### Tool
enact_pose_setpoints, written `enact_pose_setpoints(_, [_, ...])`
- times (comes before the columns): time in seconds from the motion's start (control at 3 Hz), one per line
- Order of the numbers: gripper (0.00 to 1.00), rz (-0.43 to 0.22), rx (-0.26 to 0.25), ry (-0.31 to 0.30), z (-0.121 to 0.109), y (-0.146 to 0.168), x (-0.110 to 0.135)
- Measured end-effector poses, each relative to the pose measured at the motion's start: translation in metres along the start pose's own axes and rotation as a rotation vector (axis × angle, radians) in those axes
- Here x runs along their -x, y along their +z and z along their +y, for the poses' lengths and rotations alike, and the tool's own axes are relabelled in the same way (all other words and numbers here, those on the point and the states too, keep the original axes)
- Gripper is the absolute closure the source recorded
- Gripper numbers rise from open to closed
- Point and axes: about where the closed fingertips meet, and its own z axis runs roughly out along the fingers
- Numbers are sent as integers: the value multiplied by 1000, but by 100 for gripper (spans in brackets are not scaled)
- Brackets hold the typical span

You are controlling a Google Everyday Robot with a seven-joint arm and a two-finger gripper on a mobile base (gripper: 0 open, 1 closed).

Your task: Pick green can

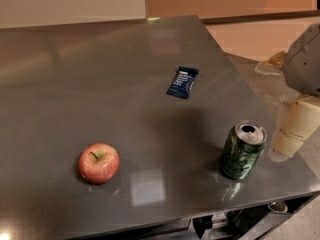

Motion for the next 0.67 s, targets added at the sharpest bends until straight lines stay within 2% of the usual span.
enact_pose_setpoints(0.33, [0, -27, 39, -40, 17, 14, 4])
enact_pose_setpoints(0.67, [0, -45, 52, -50, 22, 24, 0])
